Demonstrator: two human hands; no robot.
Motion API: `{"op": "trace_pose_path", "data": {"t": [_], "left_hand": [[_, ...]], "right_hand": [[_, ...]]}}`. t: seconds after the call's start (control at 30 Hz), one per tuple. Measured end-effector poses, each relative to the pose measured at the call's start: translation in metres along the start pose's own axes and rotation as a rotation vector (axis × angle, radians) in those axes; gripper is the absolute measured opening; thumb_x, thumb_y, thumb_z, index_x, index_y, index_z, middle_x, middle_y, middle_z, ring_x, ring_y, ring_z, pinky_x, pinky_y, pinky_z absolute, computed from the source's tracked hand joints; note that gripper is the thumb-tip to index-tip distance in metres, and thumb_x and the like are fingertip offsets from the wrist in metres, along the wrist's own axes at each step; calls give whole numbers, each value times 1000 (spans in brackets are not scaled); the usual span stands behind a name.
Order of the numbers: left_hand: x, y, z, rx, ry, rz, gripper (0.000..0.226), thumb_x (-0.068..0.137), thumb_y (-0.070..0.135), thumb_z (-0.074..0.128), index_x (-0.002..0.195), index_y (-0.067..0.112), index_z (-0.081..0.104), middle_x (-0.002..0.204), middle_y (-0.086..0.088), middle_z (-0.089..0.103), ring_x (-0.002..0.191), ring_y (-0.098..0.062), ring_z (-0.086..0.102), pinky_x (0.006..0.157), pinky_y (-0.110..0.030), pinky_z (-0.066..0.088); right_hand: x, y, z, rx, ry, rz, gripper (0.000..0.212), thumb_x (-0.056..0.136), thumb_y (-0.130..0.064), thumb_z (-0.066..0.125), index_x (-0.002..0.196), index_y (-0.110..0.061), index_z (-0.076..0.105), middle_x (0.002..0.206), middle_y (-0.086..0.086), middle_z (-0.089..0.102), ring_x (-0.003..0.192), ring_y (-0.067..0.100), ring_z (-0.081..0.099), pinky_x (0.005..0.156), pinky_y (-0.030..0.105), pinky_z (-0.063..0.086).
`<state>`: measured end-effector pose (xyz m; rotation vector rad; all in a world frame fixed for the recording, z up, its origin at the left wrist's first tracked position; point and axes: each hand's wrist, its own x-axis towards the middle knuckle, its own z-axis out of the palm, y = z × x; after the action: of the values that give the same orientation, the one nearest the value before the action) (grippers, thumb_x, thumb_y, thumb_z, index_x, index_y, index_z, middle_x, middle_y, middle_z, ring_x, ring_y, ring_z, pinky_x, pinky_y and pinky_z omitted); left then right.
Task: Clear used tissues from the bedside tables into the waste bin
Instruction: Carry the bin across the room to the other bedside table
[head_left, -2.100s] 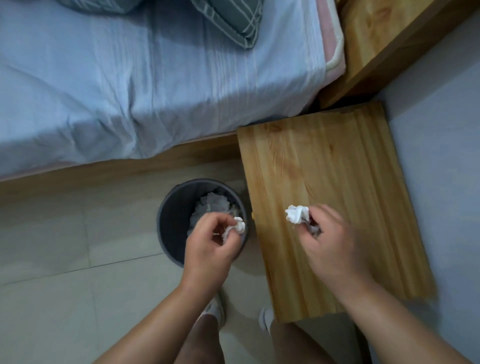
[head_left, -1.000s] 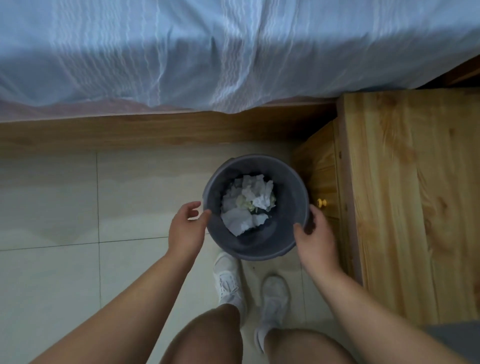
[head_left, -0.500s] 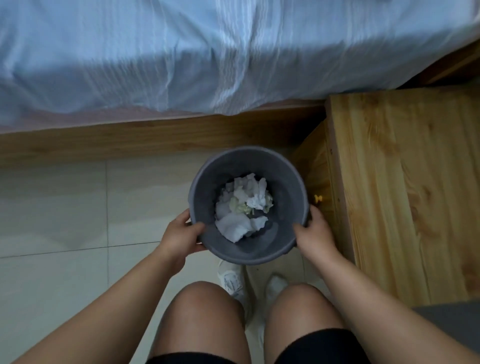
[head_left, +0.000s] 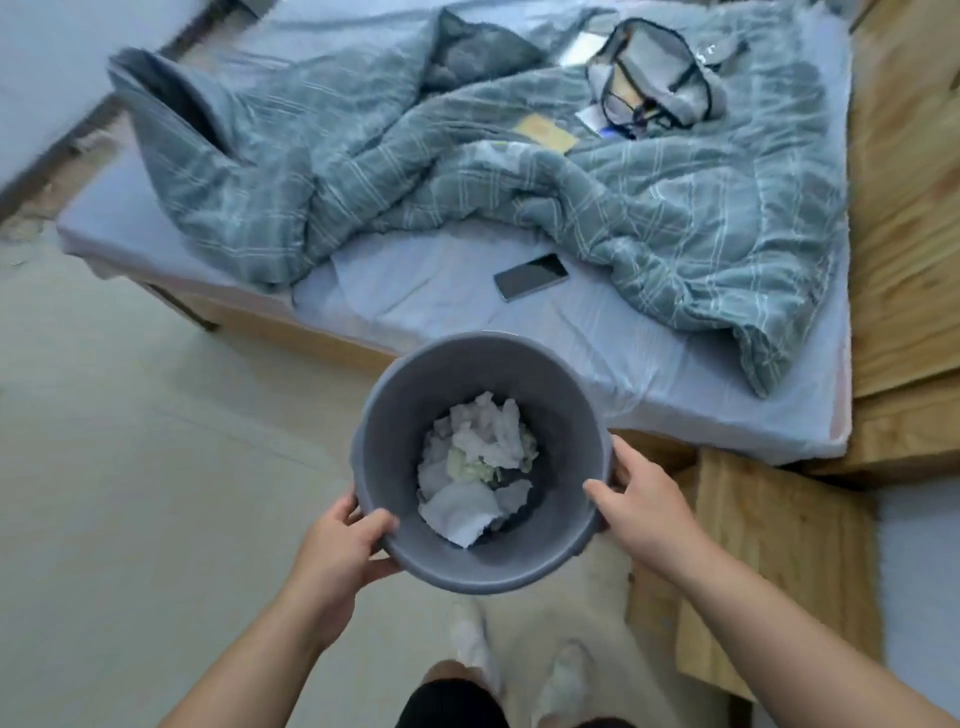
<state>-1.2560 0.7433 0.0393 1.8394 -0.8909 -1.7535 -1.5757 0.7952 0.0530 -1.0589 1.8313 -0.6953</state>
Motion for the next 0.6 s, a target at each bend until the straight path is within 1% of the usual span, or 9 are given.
{"op": "trace_pose_path", "data": {"t": [0.07,0.13,0.23,0.3,0.37,0.47,0.6], "left_hand": [[-27,14,-37,-89,60,53,44,91,-4,64,122,26,72,103,-4,84,80,-23,81,61,-35,66],[-47,16,-74,-174,121,92,45,91,-4,64,120,29,72,104,-4,84,82,-23,81,63,-35,66],[-65,8,-132,-286,203,118,39,92,-3,64,112,29,76,104,-6,84,83,-21,81,63,-34,65],[-70,-1,-173,-345,253,109,38,92,-2,64,102,31,80,101,-6,84,82,-20,81,63,-33,65],[-70,-9,-218,-388,297,95,39,92,-2,64,97,32,81,100,-6,84,82,-19,81,64,-34,65],[-66,-20,-281,-449,366,62,34,92,-2,64,101,27,79,99,-6,84,81,-19,81,62,-33,65],[-63,-14,-348,-528,424,53,34,92,-3,64,109,22,78,101,-6,84,80,-20,81,65,-37,66]], "right_hand": [[-2,-52,10,-68,-51,-95,32,90,-24,63,109,-49,62,94,-24,75,82,-2,70,65,18,53],[1,-99,31,-141,-113,-191,25,91,-27,62,109,-44,62,89,-18,75,76,3,69,63,25,56],[10,-156,80,-184,-194,-300,26,91,-24,62,109,-43,62,85,-18,75,73,5,71,60,24,60],[16,-185,123,-207,-254,-343,31,93,-21,64,111,-45,61,86,-21,75,74,3,71,59,23,60],[22,-212,172,-231,-315,-377,36,94,-21,64,117,-49,60,87,-25,73,74,-1,70,56,19,58],[31,-253,241,-268,-415,-412,40,97,-24,64,120,-55,56,91,-28,72,77,-3,70,55,16,56],[41,-308,307,-284,-499,-439,43,98,-21,64,119,-58,57,92,-24,74,77,2,73,59,22,61]]}}
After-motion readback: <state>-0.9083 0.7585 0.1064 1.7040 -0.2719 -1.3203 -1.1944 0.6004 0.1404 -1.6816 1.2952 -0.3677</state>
